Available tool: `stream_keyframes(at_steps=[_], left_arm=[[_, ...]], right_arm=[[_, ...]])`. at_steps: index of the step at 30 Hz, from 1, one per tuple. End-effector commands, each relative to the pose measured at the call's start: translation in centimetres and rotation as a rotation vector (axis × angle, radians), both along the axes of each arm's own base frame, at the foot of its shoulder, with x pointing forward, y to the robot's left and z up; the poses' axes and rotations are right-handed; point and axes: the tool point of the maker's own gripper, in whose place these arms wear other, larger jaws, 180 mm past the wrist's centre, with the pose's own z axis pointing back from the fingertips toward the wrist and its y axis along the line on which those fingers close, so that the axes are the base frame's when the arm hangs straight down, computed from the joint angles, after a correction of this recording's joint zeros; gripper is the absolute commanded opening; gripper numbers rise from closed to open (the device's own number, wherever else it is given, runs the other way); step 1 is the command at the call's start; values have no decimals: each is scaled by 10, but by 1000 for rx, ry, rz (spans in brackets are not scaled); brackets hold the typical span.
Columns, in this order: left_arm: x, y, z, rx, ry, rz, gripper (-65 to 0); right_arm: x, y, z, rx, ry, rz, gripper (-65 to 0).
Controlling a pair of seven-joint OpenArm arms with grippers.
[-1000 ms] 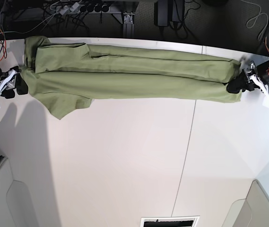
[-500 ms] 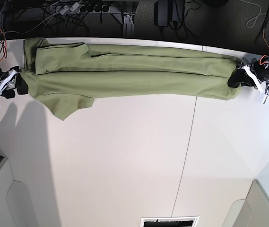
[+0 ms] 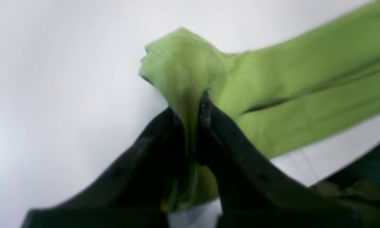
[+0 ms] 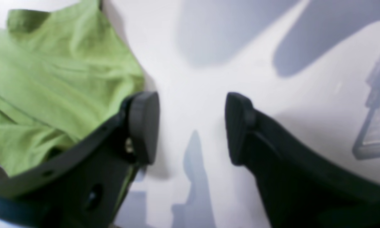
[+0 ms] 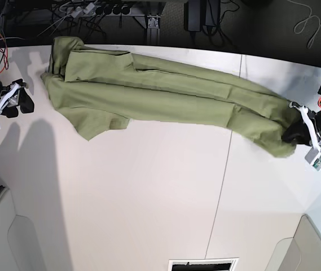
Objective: Layout the t-shirt on the table in an organized manner, then fold the t-shirt properly
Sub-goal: 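Release the shirt and grasp the hem end with the left gripper, then lift the hem end with the left gripper and fold it toward the collar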
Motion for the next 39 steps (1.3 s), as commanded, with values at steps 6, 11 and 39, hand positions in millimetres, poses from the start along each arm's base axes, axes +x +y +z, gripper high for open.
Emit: stream_keyframes(at_steps=[6,11,39], left_arm=[[-30,-92,52,52,-173,-322,-650],[-55,-157,51,-24,-221,-419,-650],[-39,-255,-35,-444,-13,-217,-293]], right_arm=[[7,13,5,46,-46,-14,-321],[7,27,0,96,-57,-25,-321],[4,29,-1,128,-41,-40,-320]])
